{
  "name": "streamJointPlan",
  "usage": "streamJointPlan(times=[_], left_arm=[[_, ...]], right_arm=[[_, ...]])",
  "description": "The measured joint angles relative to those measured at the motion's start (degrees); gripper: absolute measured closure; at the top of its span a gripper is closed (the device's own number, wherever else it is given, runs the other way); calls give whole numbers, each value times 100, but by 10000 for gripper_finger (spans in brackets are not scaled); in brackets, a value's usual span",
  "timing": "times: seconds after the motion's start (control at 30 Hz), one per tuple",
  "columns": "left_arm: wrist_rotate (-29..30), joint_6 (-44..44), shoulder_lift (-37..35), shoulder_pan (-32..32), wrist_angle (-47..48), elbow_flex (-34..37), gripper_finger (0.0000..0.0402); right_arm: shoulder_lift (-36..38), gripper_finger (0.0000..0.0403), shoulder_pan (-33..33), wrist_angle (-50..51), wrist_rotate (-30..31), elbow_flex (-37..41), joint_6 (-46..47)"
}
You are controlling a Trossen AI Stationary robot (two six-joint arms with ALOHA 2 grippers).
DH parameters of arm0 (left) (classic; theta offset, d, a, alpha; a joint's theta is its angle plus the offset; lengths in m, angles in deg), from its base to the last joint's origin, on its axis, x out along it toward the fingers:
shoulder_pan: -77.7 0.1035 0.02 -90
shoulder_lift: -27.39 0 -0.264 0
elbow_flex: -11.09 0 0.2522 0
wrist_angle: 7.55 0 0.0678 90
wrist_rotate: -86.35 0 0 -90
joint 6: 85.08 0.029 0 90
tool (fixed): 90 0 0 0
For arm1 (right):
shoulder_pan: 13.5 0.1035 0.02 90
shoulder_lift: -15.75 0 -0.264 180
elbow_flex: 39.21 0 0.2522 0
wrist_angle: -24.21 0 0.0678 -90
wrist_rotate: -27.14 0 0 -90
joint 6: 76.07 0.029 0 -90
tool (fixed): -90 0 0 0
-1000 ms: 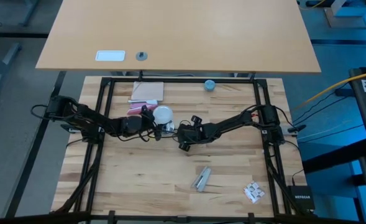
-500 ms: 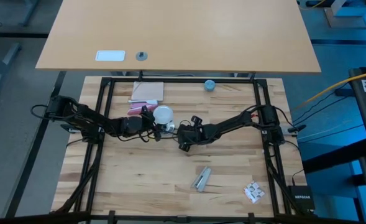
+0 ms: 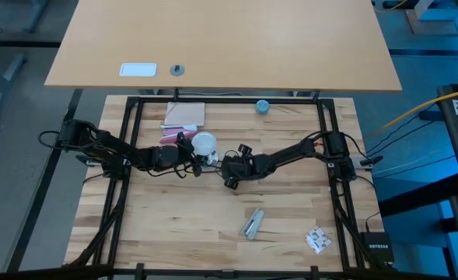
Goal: Screw lightbulb
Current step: Insert the lightbulb into the lamp
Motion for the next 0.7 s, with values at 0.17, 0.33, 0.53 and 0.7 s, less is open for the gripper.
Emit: streamJointPlan(times=[0.17,0.33,0.53,0.7], left_arm=[[2,1,0,0,7,0,227],[2,0,0,0,16,0,227],[2,0,0,0,18,0,226],[2,2,0,0,20,0,226]], right_arm=[[7,275,-3,-25,4,-5,2],[8,247,-4,-17,-57,-69,13],[-11,266,9,171,-101,-507,-565],[-11,283,9,907,-90,-1125,-1053]])
